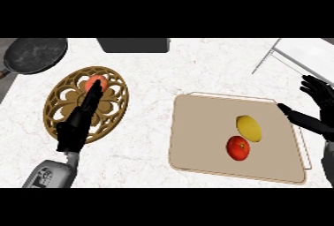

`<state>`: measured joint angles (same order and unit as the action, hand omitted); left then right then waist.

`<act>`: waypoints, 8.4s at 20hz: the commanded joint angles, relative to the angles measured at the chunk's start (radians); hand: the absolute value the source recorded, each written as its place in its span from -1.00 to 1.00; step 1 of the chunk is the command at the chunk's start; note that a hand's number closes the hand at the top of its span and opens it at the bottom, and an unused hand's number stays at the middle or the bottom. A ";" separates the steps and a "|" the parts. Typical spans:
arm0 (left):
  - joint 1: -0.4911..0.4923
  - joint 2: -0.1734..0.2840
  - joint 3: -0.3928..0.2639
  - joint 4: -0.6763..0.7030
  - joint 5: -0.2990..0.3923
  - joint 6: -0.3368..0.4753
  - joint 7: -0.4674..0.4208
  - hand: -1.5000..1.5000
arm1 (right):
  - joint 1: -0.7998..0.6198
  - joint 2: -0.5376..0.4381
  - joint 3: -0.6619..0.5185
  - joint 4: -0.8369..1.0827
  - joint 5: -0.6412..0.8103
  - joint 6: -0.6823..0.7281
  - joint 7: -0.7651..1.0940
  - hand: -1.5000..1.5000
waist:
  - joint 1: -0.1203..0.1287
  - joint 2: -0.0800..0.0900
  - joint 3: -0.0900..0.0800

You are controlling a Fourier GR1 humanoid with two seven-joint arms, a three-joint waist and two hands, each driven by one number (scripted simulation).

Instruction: Pick the lemon from the tray and place it in the tiered shelf

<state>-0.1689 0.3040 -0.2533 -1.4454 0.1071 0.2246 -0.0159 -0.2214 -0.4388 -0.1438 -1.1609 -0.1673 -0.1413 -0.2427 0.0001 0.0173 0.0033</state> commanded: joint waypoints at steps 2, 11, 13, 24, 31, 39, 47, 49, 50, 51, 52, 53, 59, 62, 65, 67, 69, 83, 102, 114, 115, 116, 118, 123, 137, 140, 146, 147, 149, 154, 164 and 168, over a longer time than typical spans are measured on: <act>-0.029 -0.016 -0.016 0.029 -0.008 -0.040 -0.004 0.00 | -0.048 0.036 -0.137 0.259 -0.080 0.059 -0.291 -1.00 | 0.012 -0.009 0.000; -0.049 -0.036 0.001 0.005 -0.020 -0.030 0.068 0.00 | -0.059 -0.188 0.046 0.136 0.042 0.356 -0.095 -1.00 | -0.006 -0.022 -0.005; -0.051 -0.022 0.024 0.014 -0.020 -0.051 0.045 0.00 | -0.069 -0.154 0.081 0.059 0.068 0.322 -0.040 -1.00 | -0.004 -0.021 -0.004; -0.032 -0.021 0.031 0.031 -0.028 -0.074 0.037 0.00 | -0.128 -0.344 0.292 -0.255 0.231 0.485 0.416 -1.00 | 0.003 -0.022 -0.007; 0.032 -0.055 0.002 -0.095 -0.071 -0.037 0.089 0.00 | -0.052 -0.325 0.337 -0.510 0.299 0.500 0.658 -1.00 | 0.000 -0.023 -0.004; -0.030 -0.081 0.086 0.032 -0.090 -0.112 0.020 0.00 | 0.012 -0.216 0.279 -0.672 0.378 0.544 0.768 -1.00 | -0.004 -0.018 -0.004; 0.015 -0.136 0.074 -0.050 -0.155 -0.111 0.077 0.00 | -0.050 -0.098 0.239 -0.606 0.495 0.595 0.794 -1.00 | 0.003 -0.018 -0.003; 0.065 -0.132 0.098 -0.039 -0.149 -0.115 0.009 0.00 | 0.089 -0.094 0.262 -0.689 0.543 0.575 0.732 -1.00 | 0.000 -0.018 -0.003; -0.029 -0.135 0.123 -0.001 -0.149 -0.125 0.078 0.00 | 0.047 -0.056 0.262 -0.753 0.518 0.603 0.856 -1.00 | -0.002 -0.018 -0.004; 0.053 -0.161 0.091 -0.025 -0.167 -0.119 0.020 0.00 | 0.006 -0.056 0.230 -0.692 0.505 0.641 0.820 -1.00 | 0.001 -0.018 -0.004; -0.027 -0.159 0.113 0.025 -0.167 -0.131 0.038 0.00 | 0.002 -0.064 0.217 -0.581 0.556 0.610 0.705 -1.00 | 0.001 -0.017 -0.003; -0.019 -0.153 0.126 0.012 -0.154 -0.154 0.040 0.00 | -0.017 -0.011 0.260 -0.650 0.578 0.612 0.816 -1.00 | 0.001 -0.017 -0.003; -0.001 -0.153 0.147 -0.056 -0.191 -0.170 0.099 0.00 | -0.005 0.032 0.218 -0.650 0.620 0.662 0.816 -1.00 | 0.001 -0.018 -0.003; 0.032 -0.145 0.176 -0.037 -0.168 -0.198 0.041 0.00 | 0.041 0.019 0.209 -0.684 0.639 0.687 0.786 -1.00 | -0.001 -0.018 -0.004; -0.006 -0.177 0.175 -0.020 -0.188 -0.194 0.063 0.00 | 0.059 0.070 0.236 -0.612 0.731 0.629 0.722 -1.00 | -0.001 -0.018 -0.003; -0.097 -0.158 0.230 0.100 -0.173 -0.212 0.025 0.00 | 0.017 0.057 0.213 -0.547 0.727 0.640 0.695 -1.00 | -0.002 -0.016 -0.003; -0.040 -0.201 0.196 0.103 -0.212 -0.178 -0.011 0.00 | 0.013 0.060 0.196 -0.575 0.725 0.681 0.710 -1.00 | -0.002 -0.017 -0.004; 0.013 -0.202 0.223 0.025 -0.246 -0.210 0.004 0.00 | 0.057 0.155 0.245 -0.497 0.922 0.617 0.646 -1.00 | -0.001 -0.018 -0.003; 0.043 -0.239 0.209 -0.069 -0.272 -0.235 0.068 0.00 | 0.004 0.168 0.173 -0.149 1.030 0.493 0.391 -1.00 | 0.002 -0.017 -0.003; 0.035 -0.239 0.222 -0.070 -0.278 -0.244 0.082 0.00 | 0.001 0.165 0.217 -0.172 1.129 0.448 0.313 1.00 | 0.002 -0.018 -0.003; 0.061 -0.230 0.209 -0.121 -0.272 -0.265 0.088 0.00 | -0.001 0.187 0.233 -0.288 1.117 0.529 0.409 1.00 | 0.001 -0.019 -0.003; 0.034 -0.237 0.243 -0.002 -0.262 -0.256 0.011 0.00 | 0.070 0.154 0.225 -0.240 1.128 0.461 0.303 1.00 | -0.001 -0.018 -0.003; 0.043 -0.220 0.257 -0.036 -0.248 -0.272 0.018 0.00 | 0.051 0.181 0.201 -0.257 1.096 0.468 0.316 1.00 | 0.000 -0.018 -0.003; -0.025 -0.235 0.235 -0.040 -0.259 -0.262 0.081 0.00 | -0.149 0.432 0.031 -0.158 1.195 0.248 0.911 1.00 | 0.030 -0.003 -0.004; 0.009 -0.276 0.180 0.004 -0.310 -0.233 0.016 0.00 | -0.677 0.438 0.090 0.059 1.451 -0.351 1.454 1.00 | 0.050 -0.010 -0.005; -0.048 -0.254 0.228 0.010 -0.272 -0.250 0.060 0.00 | -0.742 0.439 0.087 0.062 1.533 -0.316 1.542 1.00 | 0.028 -0.016 -0.005; -0.036 -0.243 0.234 0.023 -0.272 -0.257 0.031 0.00 | -0.850 0.432 0.034 0.119 1.751 -0.226 1.610 1.00 | 0.015 -0.016 -0.005; 0.005 -0.259 0.215 -0.005 -0.286 -0.240 0.023 0.00 | -0.868 0.432 0.022 0.102 1.776 -0.210 1.628 1.00 | 0.016 -0.019 -0.005; -0.045 -0.219 0.262 0.006 -0.250 -0.273 0.072 0.00 | -0.903 0.433 0.023 0.101 1.853 -0.171 1.646 1.00 | 0.011 -0.019 -0.005; -0.023 -0.244 0.241 0.010 -0.272 -0.247 0.062 0.00 | -0.954 0.356 -0.065 0.098 1.900 -0.070 1.585 1.00 | 0.002 -0.020 -0.004; 0.012 -0.266 0.218 0.015 -0.287 -0.238 0.016 0.00 | -0.998 0.270 -0.165 0.124 1.986 -0.078 1.517 1.00 | 0.007 -0.017 -0.004; -0.017 -0.243 0.256 0.022 -0.259 -0.252 0.021 0.00 | -0.978 0.198 -0.223 0.111 1.951 -0.081 1.425 1.00 | 0.000 -0.018 -0.004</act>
<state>-0.1723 0.0664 -0.0049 -1.4328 -0.1536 -0.0373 0.0060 -1.2076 -0.1909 -0.3323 -1.0323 1.7969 -0.2404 1.1261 0.0076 0.0008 -0.0008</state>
